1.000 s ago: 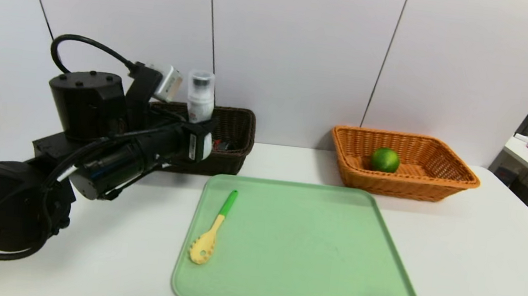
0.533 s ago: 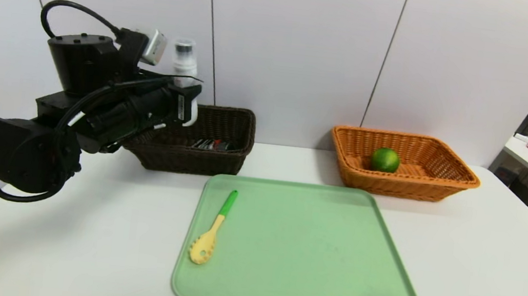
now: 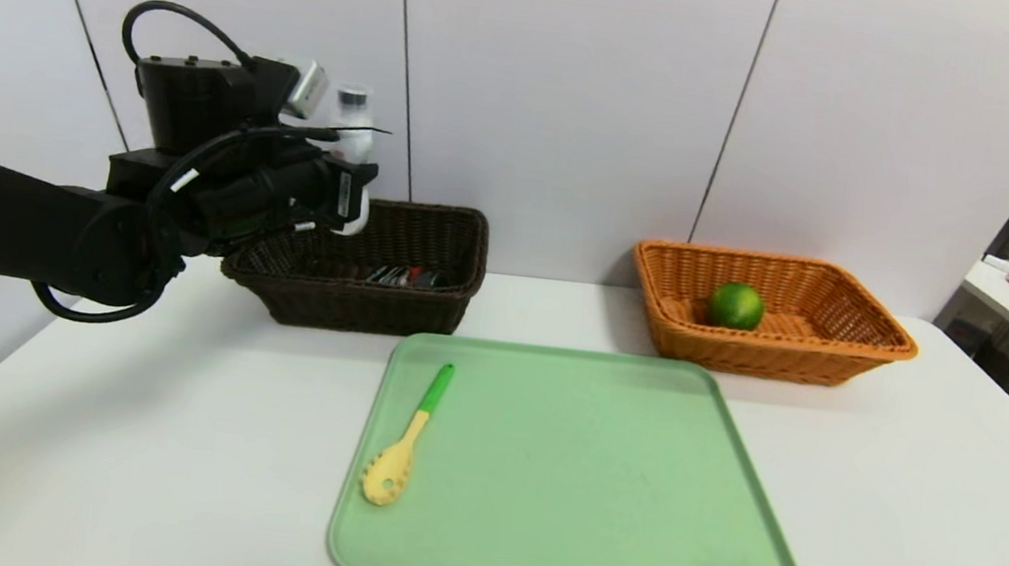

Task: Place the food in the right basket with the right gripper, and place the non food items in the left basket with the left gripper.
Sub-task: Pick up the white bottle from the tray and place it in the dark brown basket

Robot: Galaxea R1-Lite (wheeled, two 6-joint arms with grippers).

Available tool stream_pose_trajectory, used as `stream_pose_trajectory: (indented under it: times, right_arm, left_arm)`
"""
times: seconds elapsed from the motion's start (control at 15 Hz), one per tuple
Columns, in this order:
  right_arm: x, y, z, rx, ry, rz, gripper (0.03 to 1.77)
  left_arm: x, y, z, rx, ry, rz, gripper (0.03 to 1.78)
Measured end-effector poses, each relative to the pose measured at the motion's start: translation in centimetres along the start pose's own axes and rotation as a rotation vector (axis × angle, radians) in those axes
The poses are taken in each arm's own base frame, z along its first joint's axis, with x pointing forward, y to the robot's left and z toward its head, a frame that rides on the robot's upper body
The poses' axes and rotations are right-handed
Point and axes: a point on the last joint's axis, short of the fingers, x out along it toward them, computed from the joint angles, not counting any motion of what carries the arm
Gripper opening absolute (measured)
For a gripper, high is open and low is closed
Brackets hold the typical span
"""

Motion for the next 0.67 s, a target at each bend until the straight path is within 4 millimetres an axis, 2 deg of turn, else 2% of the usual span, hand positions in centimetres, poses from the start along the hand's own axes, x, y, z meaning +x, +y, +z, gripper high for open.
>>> stream_pose_trajectory:
  times: [0.33,0.67]
  right_arm:
    - [-0.1,0.0,0.0,-0.001,-0.006,0.008,1.70]
    - [-0.1,0.1,-0.1,-0.001,-0.005,0.010,1.70]
  left_arm:
    - [2.5,1.5,-0.9,-0.005,0.048,0.015,0.58]
    - [4.3,1.7,-3.6,0.001,0.154,0.001,0.58]
